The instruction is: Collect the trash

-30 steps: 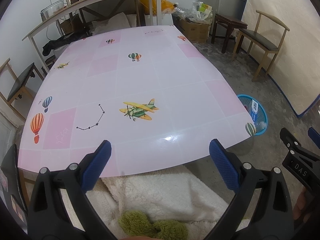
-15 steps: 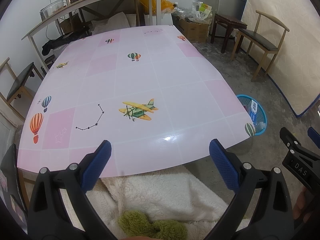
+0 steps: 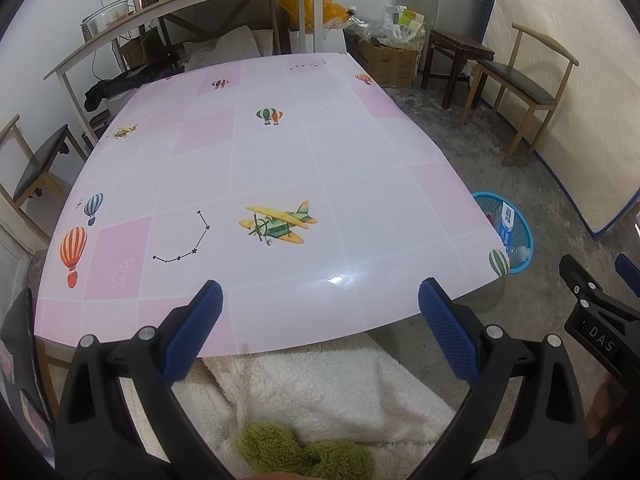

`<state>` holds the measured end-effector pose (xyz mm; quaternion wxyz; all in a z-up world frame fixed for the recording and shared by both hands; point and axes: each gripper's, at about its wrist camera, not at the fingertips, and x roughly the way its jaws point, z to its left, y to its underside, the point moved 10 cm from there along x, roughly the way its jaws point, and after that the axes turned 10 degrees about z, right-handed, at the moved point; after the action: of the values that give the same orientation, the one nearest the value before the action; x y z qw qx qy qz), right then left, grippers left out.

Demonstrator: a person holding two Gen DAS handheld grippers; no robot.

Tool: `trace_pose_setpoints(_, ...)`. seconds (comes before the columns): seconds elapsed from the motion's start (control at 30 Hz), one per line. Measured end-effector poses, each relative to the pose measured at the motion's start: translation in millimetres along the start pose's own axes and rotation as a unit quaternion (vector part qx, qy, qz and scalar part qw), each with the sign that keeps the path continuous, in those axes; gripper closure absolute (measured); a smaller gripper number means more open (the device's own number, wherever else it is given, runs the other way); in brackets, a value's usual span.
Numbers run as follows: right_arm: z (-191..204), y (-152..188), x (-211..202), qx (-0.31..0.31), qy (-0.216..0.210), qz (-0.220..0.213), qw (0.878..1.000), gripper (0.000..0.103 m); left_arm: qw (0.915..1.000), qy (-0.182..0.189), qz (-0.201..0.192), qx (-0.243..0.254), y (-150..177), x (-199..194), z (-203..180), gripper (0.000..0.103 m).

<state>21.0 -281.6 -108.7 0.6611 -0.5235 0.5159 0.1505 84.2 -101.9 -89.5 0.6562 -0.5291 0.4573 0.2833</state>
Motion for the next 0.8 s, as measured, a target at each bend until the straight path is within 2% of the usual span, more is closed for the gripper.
trace_pose_setpoints(0.8,3.0,-4.3,-2.4,0.002,-0.002,0.002,1.0,0.006,1.0,0.001,0.001,0.0,-0.4,-1.6,0.6,0.009)
